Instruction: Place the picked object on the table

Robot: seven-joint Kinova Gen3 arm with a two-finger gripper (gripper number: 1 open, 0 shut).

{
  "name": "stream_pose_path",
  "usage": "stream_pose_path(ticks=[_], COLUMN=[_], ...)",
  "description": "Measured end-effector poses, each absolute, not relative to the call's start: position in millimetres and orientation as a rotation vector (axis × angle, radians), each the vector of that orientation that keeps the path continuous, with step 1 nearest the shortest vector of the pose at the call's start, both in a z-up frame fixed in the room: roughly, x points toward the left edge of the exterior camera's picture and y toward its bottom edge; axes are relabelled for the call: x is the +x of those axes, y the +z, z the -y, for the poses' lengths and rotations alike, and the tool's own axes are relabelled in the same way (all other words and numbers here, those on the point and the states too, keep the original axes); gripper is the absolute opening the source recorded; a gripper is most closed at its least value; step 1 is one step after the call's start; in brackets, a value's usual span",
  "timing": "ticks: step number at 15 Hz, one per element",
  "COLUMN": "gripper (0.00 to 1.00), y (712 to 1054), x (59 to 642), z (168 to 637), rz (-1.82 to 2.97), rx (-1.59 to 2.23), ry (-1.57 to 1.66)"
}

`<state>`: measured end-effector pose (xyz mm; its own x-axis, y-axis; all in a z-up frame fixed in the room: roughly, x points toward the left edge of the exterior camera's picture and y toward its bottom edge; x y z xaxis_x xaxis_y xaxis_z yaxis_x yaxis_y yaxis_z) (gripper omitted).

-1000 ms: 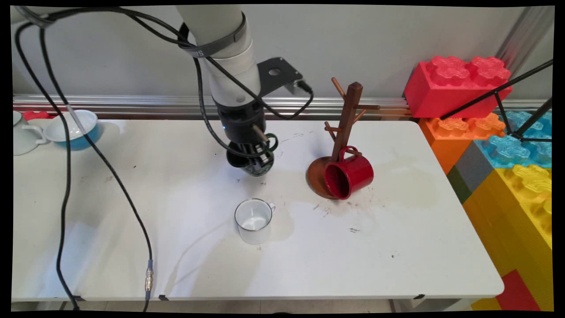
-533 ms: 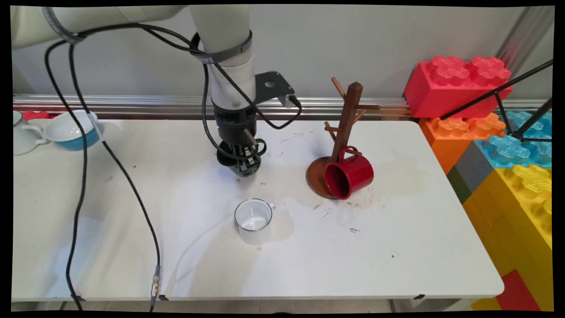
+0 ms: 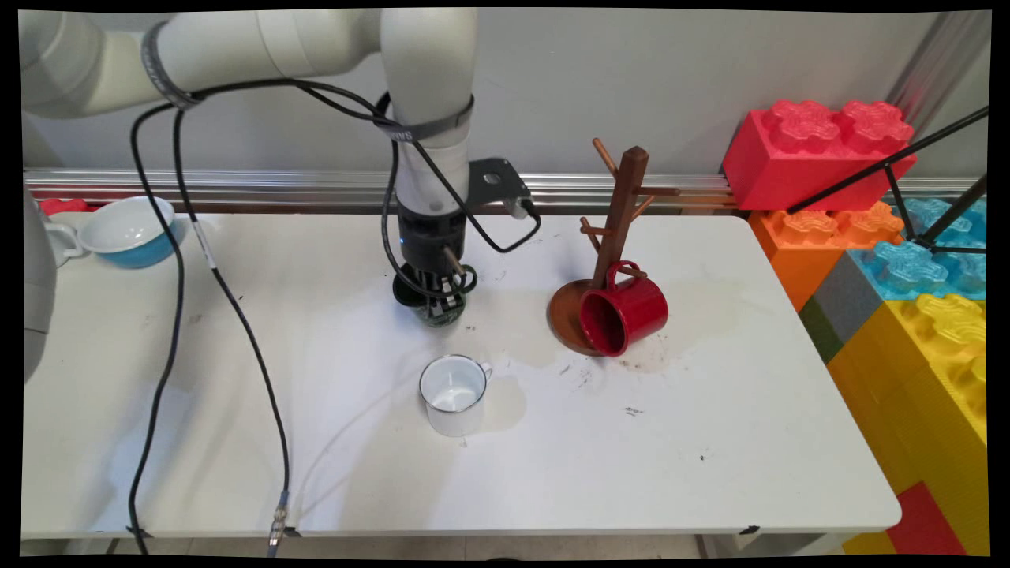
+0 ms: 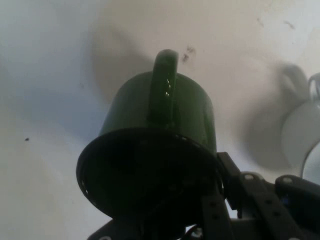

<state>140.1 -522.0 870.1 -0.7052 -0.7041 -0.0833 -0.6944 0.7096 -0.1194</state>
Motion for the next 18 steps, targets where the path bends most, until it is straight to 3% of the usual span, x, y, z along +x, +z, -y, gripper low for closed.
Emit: stream_pose_path(ticks=[7, 17, 18], gripper=[0.0, 0.0, 1.0], y=[841, 826, 826], x=[129, 120, 119], z=[536, 542, 542], rz=[-2.788, -2.789, -2.79], rx=[-1.112, -1.112, -1.114], ry=[-0.082, -0.064, -0.066])
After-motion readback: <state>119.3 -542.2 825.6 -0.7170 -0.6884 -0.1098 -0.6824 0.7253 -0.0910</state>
